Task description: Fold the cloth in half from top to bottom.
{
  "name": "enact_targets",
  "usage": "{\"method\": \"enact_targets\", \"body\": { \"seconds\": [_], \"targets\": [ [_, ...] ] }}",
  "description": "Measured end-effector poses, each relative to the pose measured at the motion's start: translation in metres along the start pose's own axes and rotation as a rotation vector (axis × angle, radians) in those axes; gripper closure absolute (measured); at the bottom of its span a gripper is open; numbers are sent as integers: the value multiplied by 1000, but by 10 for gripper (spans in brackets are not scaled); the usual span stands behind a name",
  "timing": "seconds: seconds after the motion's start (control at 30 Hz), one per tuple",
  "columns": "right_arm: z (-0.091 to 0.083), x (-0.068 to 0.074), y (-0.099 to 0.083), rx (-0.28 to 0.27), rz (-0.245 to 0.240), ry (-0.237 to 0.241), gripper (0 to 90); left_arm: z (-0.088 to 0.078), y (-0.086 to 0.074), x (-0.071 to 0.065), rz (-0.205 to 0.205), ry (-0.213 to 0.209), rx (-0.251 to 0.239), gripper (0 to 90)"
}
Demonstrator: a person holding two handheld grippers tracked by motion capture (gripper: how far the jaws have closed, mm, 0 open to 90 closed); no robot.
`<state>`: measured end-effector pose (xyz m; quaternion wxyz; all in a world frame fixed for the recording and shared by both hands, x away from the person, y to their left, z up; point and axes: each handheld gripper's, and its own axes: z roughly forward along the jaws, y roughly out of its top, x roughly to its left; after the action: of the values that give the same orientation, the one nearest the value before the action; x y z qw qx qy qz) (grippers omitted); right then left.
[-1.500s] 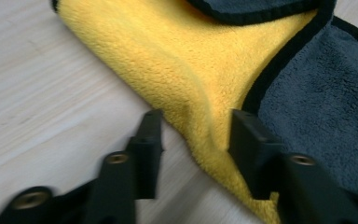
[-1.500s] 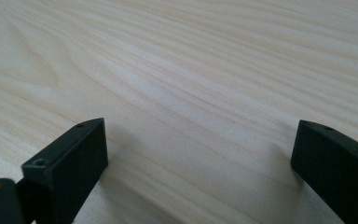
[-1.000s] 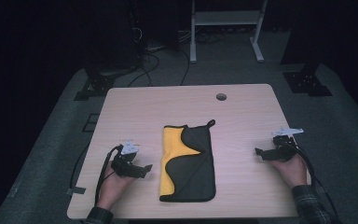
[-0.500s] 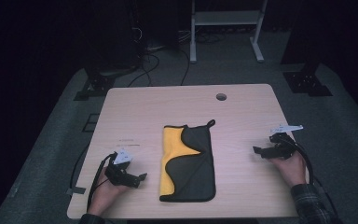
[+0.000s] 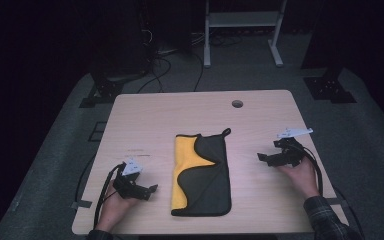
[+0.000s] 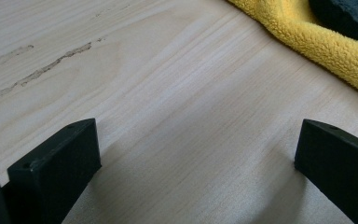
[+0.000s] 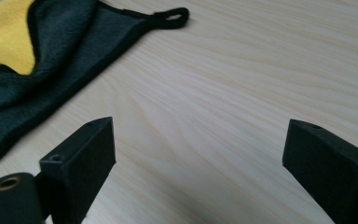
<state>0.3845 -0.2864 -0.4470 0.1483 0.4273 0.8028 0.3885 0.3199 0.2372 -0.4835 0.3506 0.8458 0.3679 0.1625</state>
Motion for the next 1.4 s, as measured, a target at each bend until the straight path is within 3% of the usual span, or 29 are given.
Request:
{"method": "enact_targets", "body": {
  "seconds": [0.3, 0.4, 0.57, 0.73, 0.83, 1.0, 1.4],
  "targets": [
    [15, 23, 23, -5, -36, 43, 139, 0, 0, 0, 0, 0, 0, 0],
    [20, 30, 29, -6, -54, 60, 228, 0, 0, 0, 0, 0, 0, 0],
    [29, 45, 42, -33, -75, 86, 278, 0, 0, 0, 0, 0, -1, 0],
    [36, 52, 50, -24, -92, 102, 328, 0, 0, 0, -1, 0, -3, 0],
    [44, 61, 57, -40, -110, 116, 406, 0, 0, 0, -1, 0, -3, 0],
    [55, 72, 62, -10, -143, 127, 449, 0, 0, 0, -1, -1, -3, 0],
    [88, 109, 75, 6, -199, 234, 580, 0, 0, 0, -1, -1, -3, 0]
  ]
}}
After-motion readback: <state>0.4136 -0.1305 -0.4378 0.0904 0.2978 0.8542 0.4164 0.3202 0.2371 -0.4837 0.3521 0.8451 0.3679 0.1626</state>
